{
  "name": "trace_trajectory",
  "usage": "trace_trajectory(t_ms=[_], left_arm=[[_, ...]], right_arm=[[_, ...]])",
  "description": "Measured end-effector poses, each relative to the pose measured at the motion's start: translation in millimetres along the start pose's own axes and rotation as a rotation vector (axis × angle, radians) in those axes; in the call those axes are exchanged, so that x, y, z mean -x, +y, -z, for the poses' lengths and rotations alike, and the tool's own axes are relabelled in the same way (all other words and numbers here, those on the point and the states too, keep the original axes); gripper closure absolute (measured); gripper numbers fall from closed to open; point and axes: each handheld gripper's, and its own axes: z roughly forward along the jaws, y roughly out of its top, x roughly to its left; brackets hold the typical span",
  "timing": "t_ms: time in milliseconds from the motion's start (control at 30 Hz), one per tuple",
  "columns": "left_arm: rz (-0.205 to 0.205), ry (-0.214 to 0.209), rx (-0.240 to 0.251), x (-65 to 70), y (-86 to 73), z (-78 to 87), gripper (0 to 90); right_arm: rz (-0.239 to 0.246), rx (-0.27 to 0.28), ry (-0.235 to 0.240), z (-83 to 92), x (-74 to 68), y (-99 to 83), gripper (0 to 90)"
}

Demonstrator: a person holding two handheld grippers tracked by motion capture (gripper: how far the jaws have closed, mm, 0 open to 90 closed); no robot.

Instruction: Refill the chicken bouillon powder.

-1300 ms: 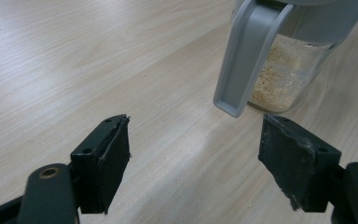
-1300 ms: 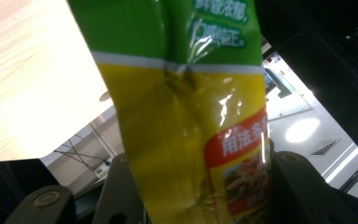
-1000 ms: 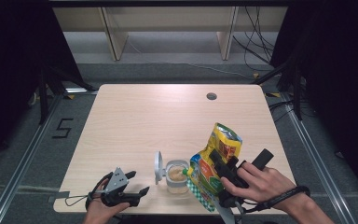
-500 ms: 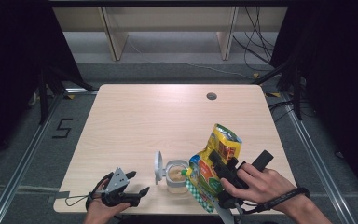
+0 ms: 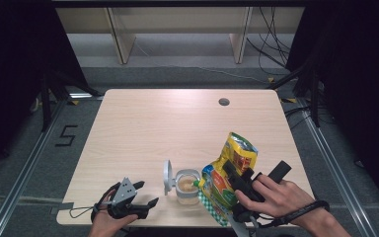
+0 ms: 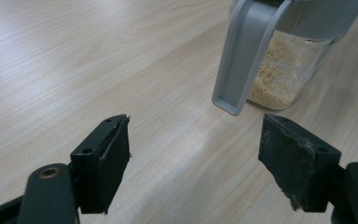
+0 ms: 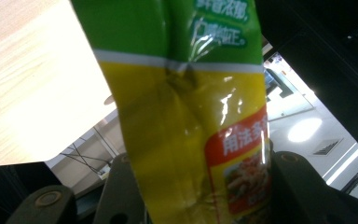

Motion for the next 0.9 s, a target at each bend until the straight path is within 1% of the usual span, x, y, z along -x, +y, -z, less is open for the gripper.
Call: trace_trajectory(t_ms=[33, 67, 100, 133, 167, 233, 267, 333, 367, 433, 500, 533, 567, 633, 700, 767, 900], left_arm=[[0.018, -0.005, 0.015, 1.3, -0.1, -0.7, 24.2], [0.016, -0.005, 0.014, 1.1, -0.1, -0.8, 24.2], [-0.003, 0.0, -0.004, -0.3, 0.0, 0.0, 24.2], [0.021, -0.006, 0.017, 1.5, -0.2, -1.1, 24.2], [0.008, -0.008, 0.001, 0.2, 0.1, -0.4, 24.2], [0.023, -0.008, 0.022, 2.1, -0.1, -1.6, 24.2], [0.015, -0.007, 0.013, 1.5, 0.0, -1.2, 24.2], [0.016, -0.002, 0.014, 1.7, -0.1, -1.6, 24.2], [0.014, -0.009, 0.01, 1.4, 0.0, -1.6, 24.2], [0.017, -0.002, 0.019, 2.5, 0.0, -2.1, 24.2], [0.02, -0.001, 0.02, 3.0, 0.0, -2.1, 24.2], [0.015, -0.003, 0.02, 2.8, 0.2, -2.3, 24.2], [0.045, -0.003, 0.021, 4.6, -0.3, -2.8, 24.2], [0.043, -0.007, 0.019, 4.5, -0.3, -2.8, 24.2], [0.031, -0.012, 0.004, 3.4, 0.1, -2.3, 24.2], [0.005, -0.013, 0.005, 2.3, 0.7, -2.2, 24.2], [0.003, -0.006, 0.004, 2.4, 0.6, -2.7, 24.2]], right_arm=[[0.002, 0.001, -0.001, 0.3, -0.1, 0.1, 63.2], [0.019, 0.001, 0.006, 0.5, 0.7, 0.0, 63.2], [0.017, 0.001, 0.002, 0.6, 0.4, -0.3, 63.2], [0.015, 0.001, 0.002, 0.5, 0.4, -0.3, 63.2], [0.011, 0.001, 0.002, 0.4, 0.2, -0.2, 63.2], [0.015, -0.001, -0.001, 0.3, 0.5, -0.2, 63.2], [0.017, -0.003, -0.003, 0.1, 0.8, -0.1, 63.2], [0.007, -0.003, -0.006, -0.3, 0.4, 0.4, 63.3], [0.006, -0.003, -0.007, -0.3, 0.5, 0.5, 63.2], [0.019, -0.004, -0.007, -0.2, 1.7, 0.3, 63.3], [0.018, -0.004, -0.005, 0.2, 1.7, 0.7, 63.4], [0.008, -0.004, -0.006, 0.2, 0.9, 1.1, 63.4], [0.018, -0.005, 0.001, 0.4, 1.1, 1.2, 63.4], [0.016, -0.005, -0.002, 0.7, 0.5, 1.3, 63.4], [0.016, -0.005, 0.002, 1.2, -0.1, 1.1, 63.5], [0.019, -0.008, 0.004, 1.7, -0.5, 0.5, 63.5], [0.021, -0.012, 0.002, 1.9, -1.2, -0.5, 63.6]])
